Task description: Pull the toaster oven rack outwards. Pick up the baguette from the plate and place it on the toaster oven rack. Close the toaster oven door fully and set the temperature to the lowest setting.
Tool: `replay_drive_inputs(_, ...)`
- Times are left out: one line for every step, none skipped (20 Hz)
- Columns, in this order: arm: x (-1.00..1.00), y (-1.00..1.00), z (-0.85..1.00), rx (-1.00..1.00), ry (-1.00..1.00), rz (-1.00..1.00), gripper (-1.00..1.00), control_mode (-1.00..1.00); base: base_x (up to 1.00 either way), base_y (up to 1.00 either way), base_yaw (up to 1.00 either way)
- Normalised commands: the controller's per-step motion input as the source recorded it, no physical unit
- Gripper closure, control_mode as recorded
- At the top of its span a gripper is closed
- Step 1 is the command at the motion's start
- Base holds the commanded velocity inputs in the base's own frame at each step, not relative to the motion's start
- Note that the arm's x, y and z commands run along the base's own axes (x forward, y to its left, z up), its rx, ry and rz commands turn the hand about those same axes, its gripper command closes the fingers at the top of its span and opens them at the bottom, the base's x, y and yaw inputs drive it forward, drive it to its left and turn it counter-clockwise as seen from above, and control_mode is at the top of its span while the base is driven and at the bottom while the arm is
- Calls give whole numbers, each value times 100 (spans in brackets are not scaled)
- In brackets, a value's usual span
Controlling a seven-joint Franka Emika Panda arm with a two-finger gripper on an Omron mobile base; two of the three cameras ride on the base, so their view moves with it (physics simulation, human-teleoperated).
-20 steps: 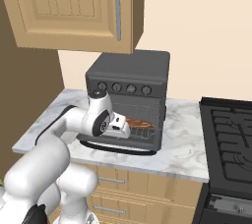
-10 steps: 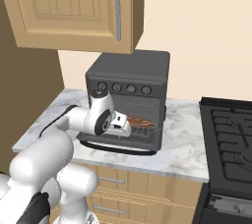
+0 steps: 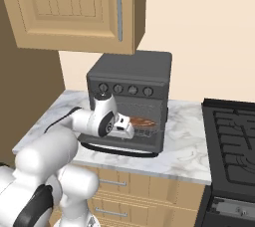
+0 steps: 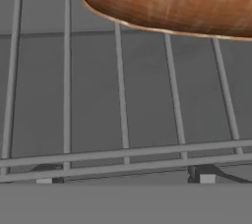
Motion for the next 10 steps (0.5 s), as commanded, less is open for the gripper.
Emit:
replay_drive_inputs(19, -12, 0, 0, 0, 0, -100, -100, 0, 0, 0)
replay_drive_inputs(20, -14, 0, 0, 0, 0, -100, -100, 0, 0, 0)
replay_drive_inputs(19, -15, 0, 0, 0, 0, -100, -100, 0, 0, 0)
replay_drive_inputs(22, -16, 0, 0, 0, 0, -100, -100, 0, 0, 0)
replay_drive_inputs(21, -16, 0, 0, 0, 0, -100, -100, 0, 0, 0)
replay_drive_inputs(25, -16, 0, 0, 0, 0, -100, -100, 0, 0, 0)
replay_drive_inputs(25, -16, 0, 0, 0, 0, -100, -100, 0, 0, 0)
replay_drive_inputs(26, -16, 0, 0, 0, 0, -100, -100, 0, 0, 0)
replay_drive_inputs(26, -16, 0, 0, 0, 0, -100, -100, 0, 0, 0)
replay_drive_inputs(25, -16, 0, 0, 0, 0, -100, -100, 0, 0, 0)
